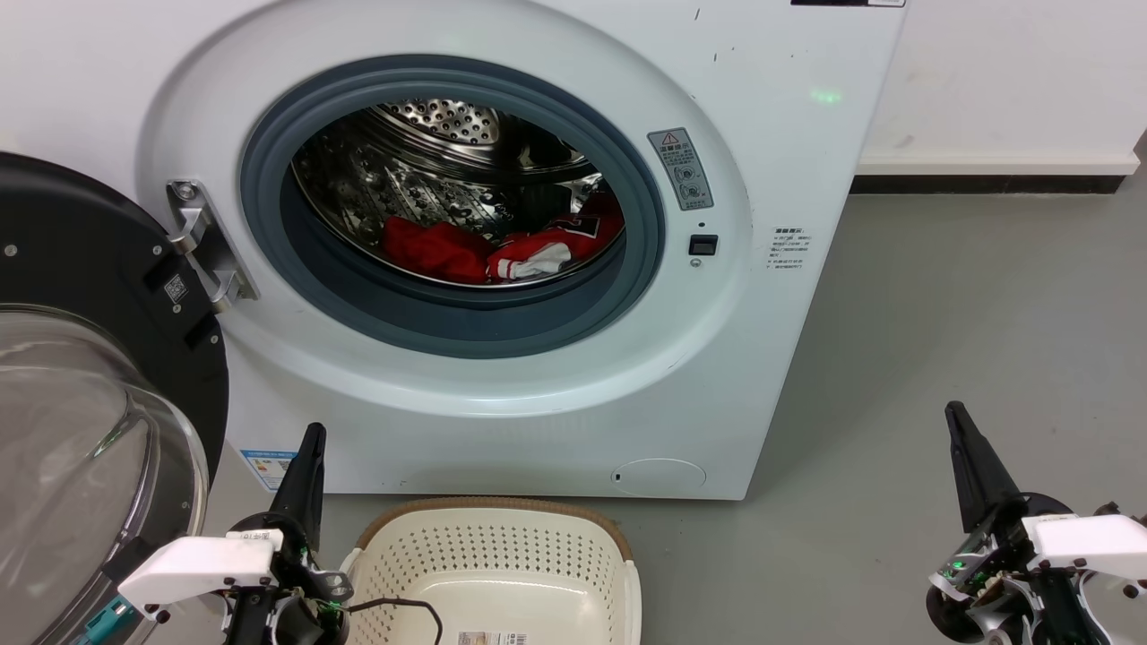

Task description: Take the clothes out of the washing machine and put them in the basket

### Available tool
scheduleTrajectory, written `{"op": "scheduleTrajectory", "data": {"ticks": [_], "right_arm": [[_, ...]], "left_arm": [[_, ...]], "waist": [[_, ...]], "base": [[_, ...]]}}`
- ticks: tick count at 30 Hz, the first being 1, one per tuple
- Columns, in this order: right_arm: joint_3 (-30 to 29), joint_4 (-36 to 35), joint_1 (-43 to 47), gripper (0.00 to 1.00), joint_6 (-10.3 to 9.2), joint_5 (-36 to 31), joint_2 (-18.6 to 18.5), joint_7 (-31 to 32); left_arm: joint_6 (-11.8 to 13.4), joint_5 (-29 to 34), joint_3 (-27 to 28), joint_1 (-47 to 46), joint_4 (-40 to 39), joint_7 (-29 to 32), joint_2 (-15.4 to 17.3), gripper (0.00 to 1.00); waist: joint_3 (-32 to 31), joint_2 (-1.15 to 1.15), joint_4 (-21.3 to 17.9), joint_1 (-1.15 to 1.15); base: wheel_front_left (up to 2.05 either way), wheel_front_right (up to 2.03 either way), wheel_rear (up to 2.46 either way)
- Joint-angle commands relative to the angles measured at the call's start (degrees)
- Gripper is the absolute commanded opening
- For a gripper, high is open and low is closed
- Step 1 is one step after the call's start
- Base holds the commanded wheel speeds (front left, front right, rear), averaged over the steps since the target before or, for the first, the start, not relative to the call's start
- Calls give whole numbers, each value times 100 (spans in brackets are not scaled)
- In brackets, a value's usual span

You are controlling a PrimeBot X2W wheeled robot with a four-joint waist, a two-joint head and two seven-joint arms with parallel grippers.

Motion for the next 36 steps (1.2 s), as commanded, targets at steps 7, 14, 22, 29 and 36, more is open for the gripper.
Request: {"op": "scheduleTrajectory", "data": {"ticks": [7, 14, 22, 29, 36], "right_arm": [[-4, 6, -69, 0, -2, 22, -27, 5], [-4, 6, -69, 0, -2, 22, -27, 5], [-4, 6, -69, 0, -2, 22, -27, 5], [45, 139, 167, 100, -1, -39, 23, -81], [84, 130, 213, 100, -1, -199, 18, -284]], "left_arm": [[-23, -14, 14, -36, -5, 11, -12, 0], [-23, -14, 14, -36, -5, 11, -12, 0], [-22, -14, 14, -36, -5, 11, -12, 0], [0, 54, -48, 175, 133, -90, -15, 100], [-1, 304, -25, 245, 37, -293, -14, 100]], "waist": [[0, 0, 0, 0], [0, 0, 0, 0], [0, 0, 0, 0], [4, 0, -2, 0], [11, 0, -9, 0]], "base": [[0, 0, 0], [0, 0, 0], [0, 0, 0], [0, 0, 0], [0, 0, 0]]}}
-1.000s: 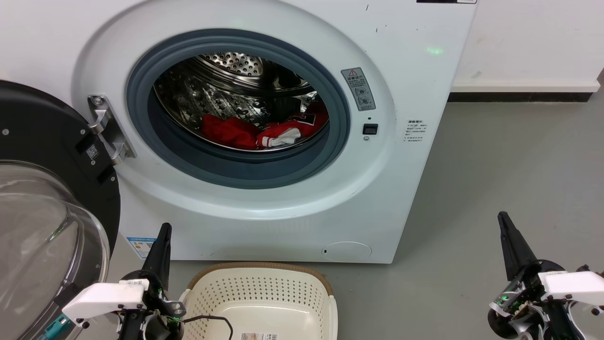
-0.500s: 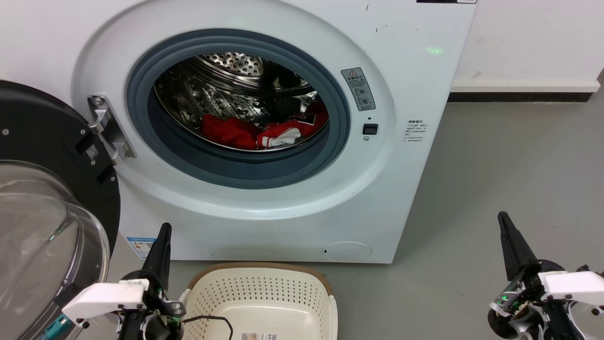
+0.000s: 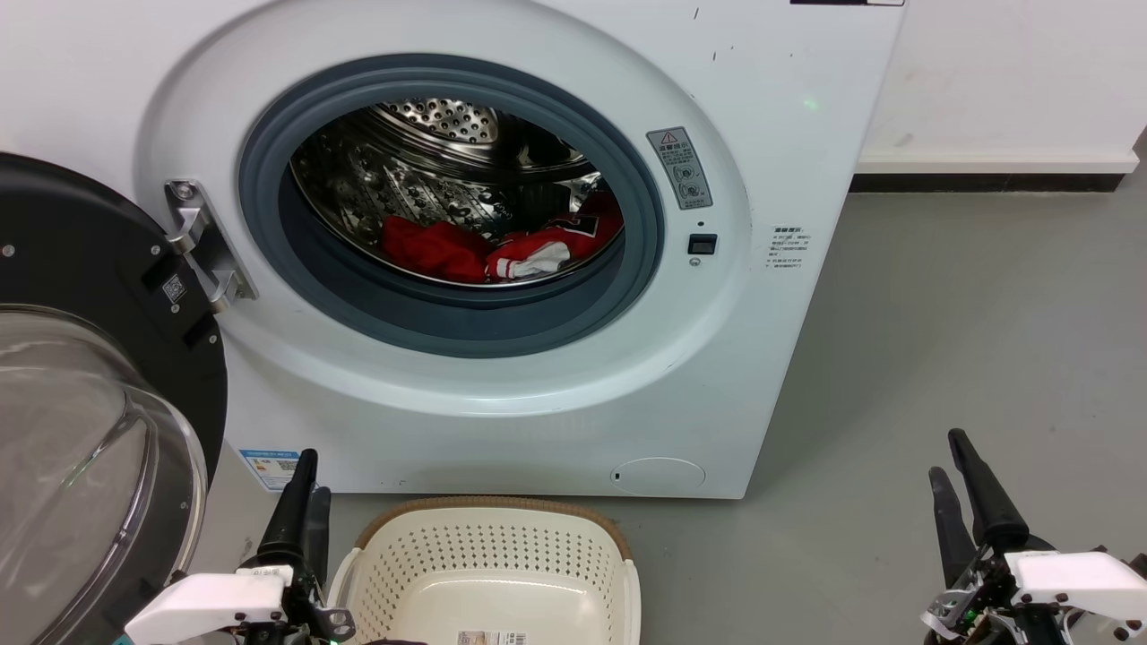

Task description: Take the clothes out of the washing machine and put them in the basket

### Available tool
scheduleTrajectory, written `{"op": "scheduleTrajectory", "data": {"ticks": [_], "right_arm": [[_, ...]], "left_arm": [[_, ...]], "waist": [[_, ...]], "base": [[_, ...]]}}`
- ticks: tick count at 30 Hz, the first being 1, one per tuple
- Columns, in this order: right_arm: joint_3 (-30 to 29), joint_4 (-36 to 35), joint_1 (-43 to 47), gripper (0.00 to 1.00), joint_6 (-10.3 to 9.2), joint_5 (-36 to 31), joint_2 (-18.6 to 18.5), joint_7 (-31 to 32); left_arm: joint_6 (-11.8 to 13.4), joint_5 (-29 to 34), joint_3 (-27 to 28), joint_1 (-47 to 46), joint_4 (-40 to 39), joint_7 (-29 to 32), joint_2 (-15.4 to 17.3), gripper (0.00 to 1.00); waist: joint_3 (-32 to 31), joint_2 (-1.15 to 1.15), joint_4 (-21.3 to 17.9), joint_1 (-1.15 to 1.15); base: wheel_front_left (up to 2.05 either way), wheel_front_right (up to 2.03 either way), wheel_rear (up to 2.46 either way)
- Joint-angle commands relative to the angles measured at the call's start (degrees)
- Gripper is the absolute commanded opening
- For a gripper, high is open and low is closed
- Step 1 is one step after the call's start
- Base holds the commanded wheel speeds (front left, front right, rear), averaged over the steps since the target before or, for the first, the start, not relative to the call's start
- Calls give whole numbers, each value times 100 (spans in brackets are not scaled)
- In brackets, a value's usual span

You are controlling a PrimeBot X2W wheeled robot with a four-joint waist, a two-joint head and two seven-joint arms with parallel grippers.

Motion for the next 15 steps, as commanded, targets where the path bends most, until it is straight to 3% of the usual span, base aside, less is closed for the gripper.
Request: {"op": "scheduleTrajectory", "data": {"ticks": [1, 5, 15], "right_arm": [[4, -103, -61, 100, 0, -97, -22, -67], [9, -98, -60, 100, 0, -369, -25, -175], [-213, -195, -106, 100, 0, -1817, -30, -400]], "left_arm": [[-5, 153, 45, -49, -133, -72, 10, 100], [-5, 405, 144, -36, -128, -180, 10, 100], [78, 1263, 505, -57, -246, -403, 12, 100]], "waist": [[2, 0, -1, 0], [5, 0, -6, 0], [18, 0, -19, 0]], "base": [[0, 0, 0], [0, 0, 0], [0, 0, 0]]}}
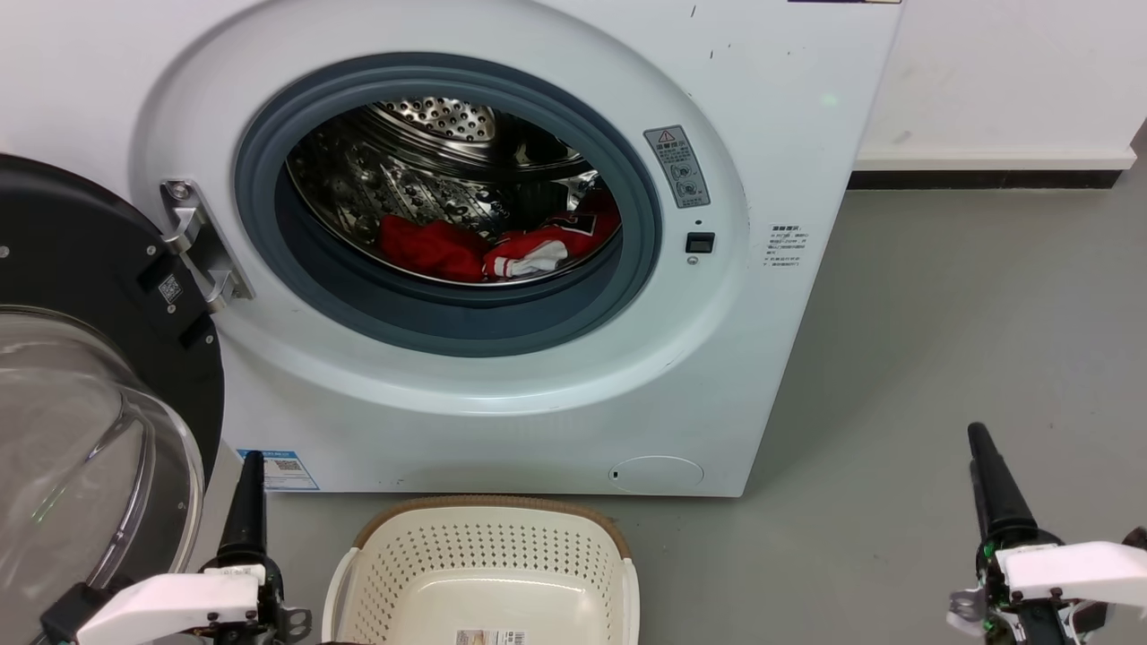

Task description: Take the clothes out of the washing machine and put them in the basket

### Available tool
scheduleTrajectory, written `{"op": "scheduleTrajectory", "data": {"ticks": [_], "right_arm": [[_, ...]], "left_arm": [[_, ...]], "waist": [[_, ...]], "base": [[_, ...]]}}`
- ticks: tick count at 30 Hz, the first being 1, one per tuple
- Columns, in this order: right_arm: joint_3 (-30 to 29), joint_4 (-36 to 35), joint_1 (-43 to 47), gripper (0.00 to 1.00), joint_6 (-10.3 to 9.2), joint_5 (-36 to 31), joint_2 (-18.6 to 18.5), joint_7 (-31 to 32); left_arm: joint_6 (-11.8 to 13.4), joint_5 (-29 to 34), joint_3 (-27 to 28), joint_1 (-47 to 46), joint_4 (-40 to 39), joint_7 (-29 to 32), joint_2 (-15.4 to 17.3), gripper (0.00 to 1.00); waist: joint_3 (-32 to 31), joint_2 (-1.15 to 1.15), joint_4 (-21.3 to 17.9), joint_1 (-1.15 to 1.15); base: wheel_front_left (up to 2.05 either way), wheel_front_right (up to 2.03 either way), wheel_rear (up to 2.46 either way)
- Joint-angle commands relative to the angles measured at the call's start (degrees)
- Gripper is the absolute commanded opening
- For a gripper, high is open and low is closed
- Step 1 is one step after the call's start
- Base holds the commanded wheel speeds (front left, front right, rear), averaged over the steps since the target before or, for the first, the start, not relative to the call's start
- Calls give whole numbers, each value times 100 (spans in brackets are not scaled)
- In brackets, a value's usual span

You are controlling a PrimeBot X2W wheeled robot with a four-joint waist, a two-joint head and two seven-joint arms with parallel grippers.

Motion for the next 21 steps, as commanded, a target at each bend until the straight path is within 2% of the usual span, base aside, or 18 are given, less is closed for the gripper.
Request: {"op": "scheduleTrajectory", "data": {"ticks": [1, 8, 14, 18, 21], "right_arm": [[-29, -163, -111, 100, 0, -239, -30, -44], [-27, -723, -110, 100, 0, -1722, -34, -205], [132, -1255, -112, 100, 0, -2871, -37, -329], [309, -1508, -64, 100, 0, -3584, -40, -430], [363, -1638, -47, 100, 0, -3924, -42, -488]], "left_arm": [[30, 163, 49, -92, -138, -47, 12, 100], [365, 994, 97, -93, -624, -205, 13, 100], [723, 1801, -122, -26, -1191, -329, 14, 100], [815, 2207, -287, 55, -1461, -430, 15, 100], [735, 2328, -297, 94, -1534, -486, 16, 100]], "waist": [[3, 0, 0, 0], [30, 0, -7, 0], [57, 0, -15, 0], [69, 0, -19, 0], [73, 0, -22, 0]], "base": [[0, 0, 0], [0, 0, 0], [0, 0, 0], [0, 0, 0], [0, 0, 0]]}}
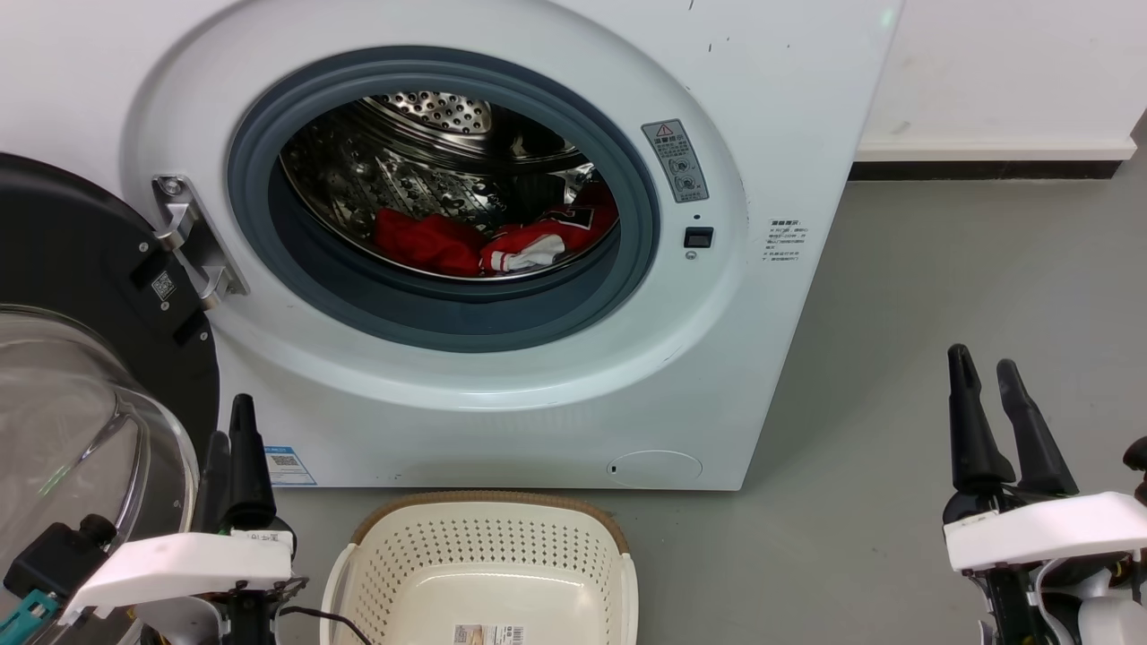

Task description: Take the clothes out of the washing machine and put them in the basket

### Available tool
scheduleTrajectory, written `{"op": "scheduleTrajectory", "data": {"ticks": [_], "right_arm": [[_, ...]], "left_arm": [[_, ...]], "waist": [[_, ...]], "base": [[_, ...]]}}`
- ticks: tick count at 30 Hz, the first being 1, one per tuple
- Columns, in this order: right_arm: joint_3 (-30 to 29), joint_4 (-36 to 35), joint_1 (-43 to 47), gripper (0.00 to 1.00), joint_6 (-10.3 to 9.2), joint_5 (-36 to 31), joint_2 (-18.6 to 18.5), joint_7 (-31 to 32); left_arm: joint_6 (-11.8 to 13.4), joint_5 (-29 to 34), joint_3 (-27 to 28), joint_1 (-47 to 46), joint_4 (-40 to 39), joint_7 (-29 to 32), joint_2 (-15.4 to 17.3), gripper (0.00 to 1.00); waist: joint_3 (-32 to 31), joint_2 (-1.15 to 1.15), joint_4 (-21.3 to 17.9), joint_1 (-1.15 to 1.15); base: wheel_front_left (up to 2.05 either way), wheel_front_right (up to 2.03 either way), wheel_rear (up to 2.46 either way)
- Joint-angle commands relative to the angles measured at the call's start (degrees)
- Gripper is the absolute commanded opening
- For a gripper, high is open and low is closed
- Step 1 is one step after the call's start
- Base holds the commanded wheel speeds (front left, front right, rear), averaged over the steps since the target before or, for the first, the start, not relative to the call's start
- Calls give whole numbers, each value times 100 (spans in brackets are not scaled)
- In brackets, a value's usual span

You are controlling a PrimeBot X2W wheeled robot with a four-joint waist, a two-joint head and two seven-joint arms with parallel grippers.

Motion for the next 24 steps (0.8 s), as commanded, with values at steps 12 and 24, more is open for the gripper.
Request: {"op": "scheduleTrajectory", "data": {"ticks": [12, 24], "right_arm": [[236, -455, 27, 100, 0, -1339, -42, -259], [351, -631, 110, 100, 0, -2353, -47, -448]], "left_arm": [[-214, 1343, -234, 97, -578, -246, 16, 100], [185, 2659, -696, 170, -870, -435, 17, 100]], "waist": [[9, 0, -23, 0], [41, 0, -51, 0]], "base": [[0, 0, 0], [0, 0, 0]]}}
